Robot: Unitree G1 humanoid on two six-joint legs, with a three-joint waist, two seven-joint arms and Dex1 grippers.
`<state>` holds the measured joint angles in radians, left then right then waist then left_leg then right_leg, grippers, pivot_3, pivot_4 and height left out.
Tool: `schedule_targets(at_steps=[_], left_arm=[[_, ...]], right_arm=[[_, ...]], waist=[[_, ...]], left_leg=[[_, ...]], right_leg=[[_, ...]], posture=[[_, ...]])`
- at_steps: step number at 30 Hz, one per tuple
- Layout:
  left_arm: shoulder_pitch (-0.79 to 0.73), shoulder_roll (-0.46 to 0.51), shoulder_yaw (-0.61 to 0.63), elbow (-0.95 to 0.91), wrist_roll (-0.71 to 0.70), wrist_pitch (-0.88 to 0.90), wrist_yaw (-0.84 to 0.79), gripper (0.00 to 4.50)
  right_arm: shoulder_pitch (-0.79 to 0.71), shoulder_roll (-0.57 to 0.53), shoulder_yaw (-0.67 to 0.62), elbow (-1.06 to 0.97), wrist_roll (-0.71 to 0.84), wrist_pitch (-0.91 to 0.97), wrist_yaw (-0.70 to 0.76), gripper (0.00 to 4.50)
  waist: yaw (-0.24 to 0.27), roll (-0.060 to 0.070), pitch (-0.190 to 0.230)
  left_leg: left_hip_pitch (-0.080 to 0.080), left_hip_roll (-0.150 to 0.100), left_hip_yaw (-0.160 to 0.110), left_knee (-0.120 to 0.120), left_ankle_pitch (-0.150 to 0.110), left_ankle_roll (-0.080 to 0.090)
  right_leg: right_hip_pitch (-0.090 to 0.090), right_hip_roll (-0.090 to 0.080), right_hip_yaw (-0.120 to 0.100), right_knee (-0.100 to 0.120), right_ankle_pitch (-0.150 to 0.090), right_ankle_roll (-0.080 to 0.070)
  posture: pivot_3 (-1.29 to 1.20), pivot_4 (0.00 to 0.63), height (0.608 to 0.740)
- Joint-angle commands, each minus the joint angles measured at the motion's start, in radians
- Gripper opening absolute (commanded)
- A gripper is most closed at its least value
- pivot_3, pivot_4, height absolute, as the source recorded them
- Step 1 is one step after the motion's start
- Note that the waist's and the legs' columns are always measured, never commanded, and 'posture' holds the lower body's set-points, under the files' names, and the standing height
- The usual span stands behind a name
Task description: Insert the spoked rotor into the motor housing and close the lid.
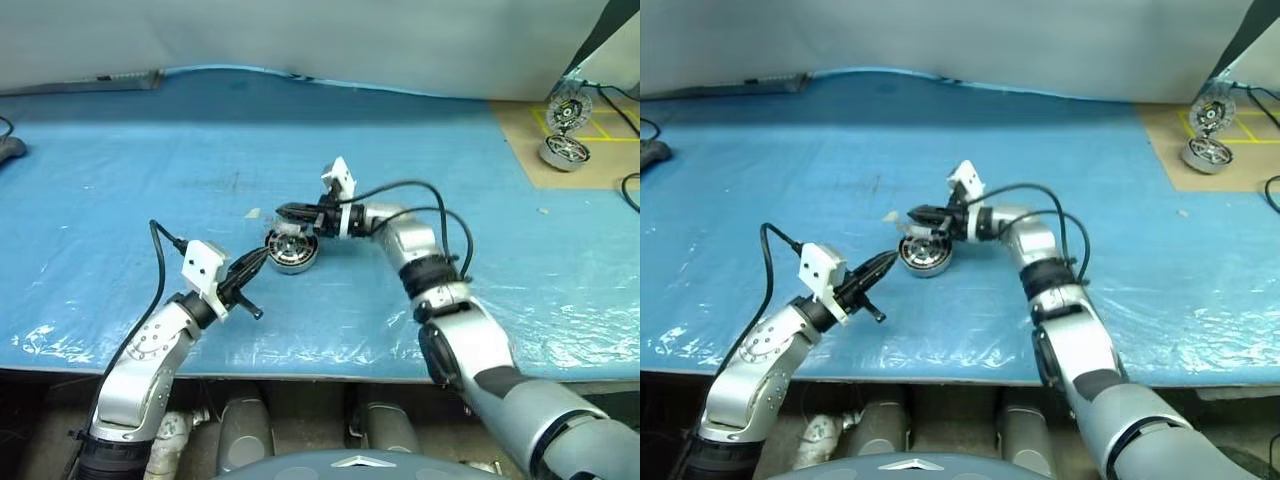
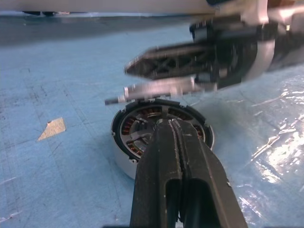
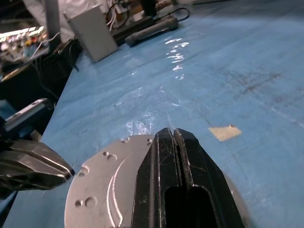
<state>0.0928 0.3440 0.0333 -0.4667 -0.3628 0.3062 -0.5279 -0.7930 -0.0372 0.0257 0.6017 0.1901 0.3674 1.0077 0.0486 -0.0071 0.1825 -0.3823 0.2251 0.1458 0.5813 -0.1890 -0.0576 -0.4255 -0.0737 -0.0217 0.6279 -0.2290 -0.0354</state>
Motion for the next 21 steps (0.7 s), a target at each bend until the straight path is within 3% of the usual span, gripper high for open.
schedule_targets(at_steps=[1, 10, 21], left_arm=[[0.033, 0.011, 0.039, -0.073, -0.035, 0.003, 0.009, 0.03], [0.008, 0.008, 0.039, -0.021, -0.028, 0.012, 0.031, 0.03], [0.051, 0.003, -0.001, -0.128, -0.013, 0.033, 0.079, 0.03]], right_arm=[[0.068, 0.030, 0.005, -0.159, 0.030, 0.040, -0.093, 0.00], [0.157, 0.079, 0.025, -0.257, 0.059, 0.076, -0.197, 0.00], [0.221, 0.079, 0.092, -0.327, 0.074, 0.082, -0.210, 0.00]], waist=[[-0.001, 0.000, 0.000], [-0.004, 0.000, 0.000], [-0.005, 0.000, 0.000]], left_leg=[[0.000, 0.000, 0.000, 0.000, 0.000, 0.000], [0.007, -0.001, 0.002, 0.000, -0.002, -0.004], [0.006, -0.001, 0.002, -0.002, -0.002, -0.004]], right_leg=[[0.000, 0.000, 0.000, 0.000, 0.000, 0.000], [0.005, 0.000, 0.003, 0.000, 0.000, 0.000], [0.005, 0.000, 0.003, -0.003, 0.000, 0.001]], posture=[[0.00, 0.150, 0.740], [0.00, 0.150, 0.740], [0.00, 0.150, 0.740]])
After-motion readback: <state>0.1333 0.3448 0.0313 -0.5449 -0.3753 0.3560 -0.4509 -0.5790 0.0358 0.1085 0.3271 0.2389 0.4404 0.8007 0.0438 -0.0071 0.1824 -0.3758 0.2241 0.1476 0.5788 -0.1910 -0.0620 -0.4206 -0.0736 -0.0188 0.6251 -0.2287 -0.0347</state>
